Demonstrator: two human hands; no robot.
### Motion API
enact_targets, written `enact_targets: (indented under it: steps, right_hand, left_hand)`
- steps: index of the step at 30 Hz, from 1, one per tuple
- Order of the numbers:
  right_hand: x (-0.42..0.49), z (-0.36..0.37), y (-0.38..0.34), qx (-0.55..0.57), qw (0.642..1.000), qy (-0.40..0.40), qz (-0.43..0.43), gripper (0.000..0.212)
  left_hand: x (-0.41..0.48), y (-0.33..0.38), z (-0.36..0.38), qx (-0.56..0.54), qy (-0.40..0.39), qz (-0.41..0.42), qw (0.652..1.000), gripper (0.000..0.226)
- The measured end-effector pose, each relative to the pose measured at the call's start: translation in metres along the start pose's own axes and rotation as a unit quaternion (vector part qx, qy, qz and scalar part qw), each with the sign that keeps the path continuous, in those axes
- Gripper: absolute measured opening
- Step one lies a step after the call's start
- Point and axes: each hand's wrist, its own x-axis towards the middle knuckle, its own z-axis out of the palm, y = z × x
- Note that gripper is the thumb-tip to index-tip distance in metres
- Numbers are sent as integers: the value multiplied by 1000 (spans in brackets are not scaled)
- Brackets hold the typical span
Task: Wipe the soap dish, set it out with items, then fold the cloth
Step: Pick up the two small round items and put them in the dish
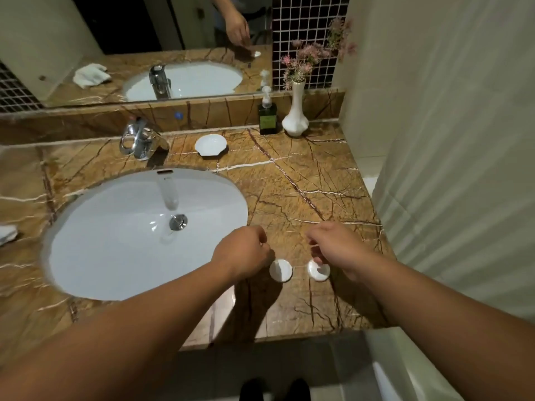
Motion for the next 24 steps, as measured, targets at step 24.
enact_targets:
  steps: [24]
  right_hand:
    - [-10,-11,53,-7,999,52,-8,16]
  left_hand:
    - [-11,6,69,113,5,115,987,40]
